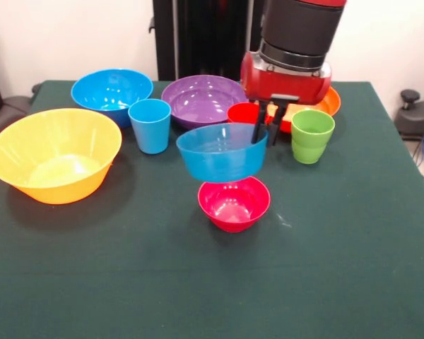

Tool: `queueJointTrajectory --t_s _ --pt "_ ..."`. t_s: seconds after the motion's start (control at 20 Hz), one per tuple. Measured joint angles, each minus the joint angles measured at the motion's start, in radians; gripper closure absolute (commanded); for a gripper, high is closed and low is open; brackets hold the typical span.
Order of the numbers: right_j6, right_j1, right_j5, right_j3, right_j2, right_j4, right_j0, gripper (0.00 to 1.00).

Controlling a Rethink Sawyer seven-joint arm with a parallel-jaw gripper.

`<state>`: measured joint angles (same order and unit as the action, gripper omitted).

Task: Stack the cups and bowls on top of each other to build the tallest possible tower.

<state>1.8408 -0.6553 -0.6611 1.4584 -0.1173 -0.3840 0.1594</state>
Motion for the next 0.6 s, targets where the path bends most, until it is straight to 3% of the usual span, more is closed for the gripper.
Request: queueJointTrajectory --t_s 0.6 --pt "0.0 0.011 0.0 0.001 -0.049 -0.004 -0.003 1.0"
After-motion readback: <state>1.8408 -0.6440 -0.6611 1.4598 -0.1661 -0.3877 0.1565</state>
